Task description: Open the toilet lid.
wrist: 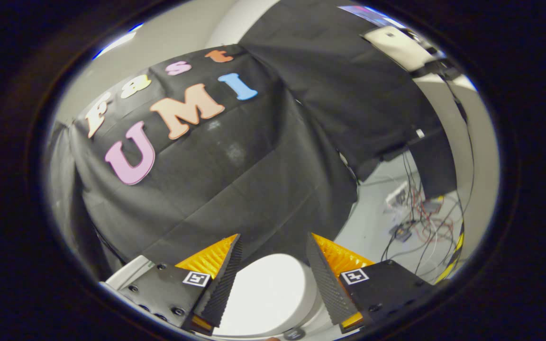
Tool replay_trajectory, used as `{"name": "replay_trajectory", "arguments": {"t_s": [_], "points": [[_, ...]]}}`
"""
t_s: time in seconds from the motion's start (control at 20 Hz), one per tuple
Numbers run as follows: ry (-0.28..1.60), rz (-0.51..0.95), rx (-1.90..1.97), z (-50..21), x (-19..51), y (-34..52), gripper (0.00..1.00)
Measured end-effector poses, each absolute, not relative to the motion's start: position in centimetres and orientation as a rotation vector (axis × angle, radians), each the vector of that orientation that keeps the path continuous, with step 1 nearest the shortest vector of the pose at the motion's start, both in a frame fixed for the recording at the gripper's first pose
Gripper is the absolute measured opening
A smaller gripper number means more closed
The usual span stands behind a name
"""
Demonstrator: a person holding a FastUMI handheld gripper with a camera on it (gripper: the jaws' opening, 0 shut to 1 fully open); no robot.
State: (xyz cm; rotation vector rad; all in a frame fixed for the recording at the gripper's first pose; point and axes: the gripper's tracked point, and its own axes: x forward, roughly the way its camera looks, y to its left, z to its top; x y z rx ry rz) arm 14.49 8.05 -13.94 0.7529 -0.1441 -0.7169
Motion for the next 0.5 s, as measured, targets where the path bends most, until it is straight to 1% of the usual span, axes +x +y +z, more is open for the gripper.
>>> {"name": "replay_trajectory", "arguments": {"t_s": [0.25,0.4,0.5], "points": [[-0.076,-0.752,0.913,-20.1,13.4,13.0,0.83],[0.005,-0.797,0.993,-24.0,12.4,14.9,0.83],[0.028,-0.796,1.054,-25.4,12.2,16.4,0.83]]}}
